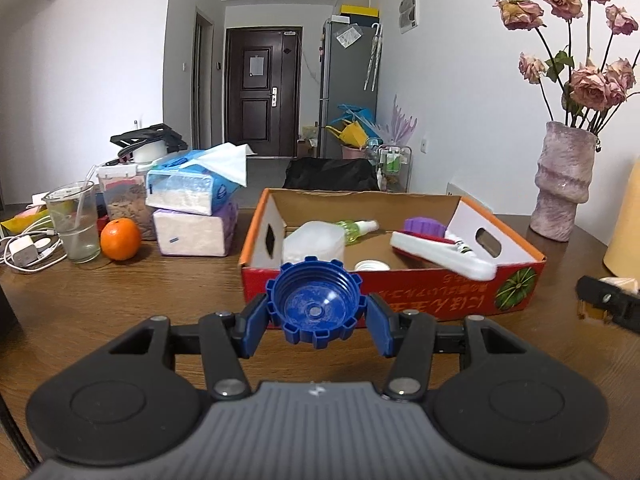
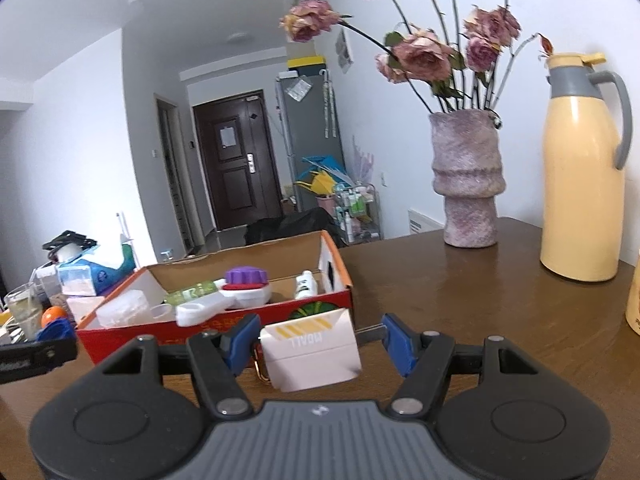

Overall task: Organize rigid objects
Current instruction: 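Carry the blue cap and white adapter over the cardboard box with both tools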

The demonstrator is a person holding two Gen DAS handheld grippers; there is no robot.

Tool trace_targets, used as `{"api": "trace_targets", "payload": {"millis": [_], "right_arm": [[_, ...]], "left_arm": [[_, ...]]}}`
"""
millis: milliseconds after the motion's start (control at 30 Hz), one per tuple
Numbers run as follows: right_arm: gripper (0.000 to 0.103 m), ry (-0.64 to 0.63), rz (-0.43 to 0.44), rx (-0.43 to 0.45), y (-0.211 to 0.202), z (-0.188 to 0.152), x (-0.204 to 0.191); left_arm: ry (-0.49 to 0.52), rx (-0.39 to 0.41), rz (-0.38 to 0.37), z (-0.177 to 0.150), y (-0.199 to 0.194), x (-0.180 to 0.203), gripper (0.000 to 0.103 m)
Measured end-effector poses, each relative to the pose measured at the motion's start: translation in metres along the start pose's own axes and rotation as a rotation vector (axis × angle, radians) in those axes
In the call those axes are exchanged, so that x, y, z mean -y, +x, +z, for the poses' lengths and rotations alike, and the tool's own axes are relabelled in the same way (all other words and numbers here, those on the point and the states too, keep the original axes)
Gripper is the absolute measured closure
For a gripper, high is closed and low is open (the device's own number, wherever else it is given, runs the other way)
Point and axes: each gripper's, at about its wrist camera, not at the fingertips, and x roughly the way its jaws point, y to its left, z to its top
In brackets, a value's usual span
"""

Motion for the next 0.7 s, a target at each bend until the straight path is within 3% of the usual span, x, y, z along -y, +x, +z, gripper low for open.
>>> {"api": "trace_targets", "payload": {"millis": [700], "right_arm": [[0.037, -0.065, 0.082, 0.047, 0.035, 0.014, -0.024]], "left_arm": [[-0.044, 0.037, 0.035, 0.025, 0.030, 0.016, 0.049]]}}
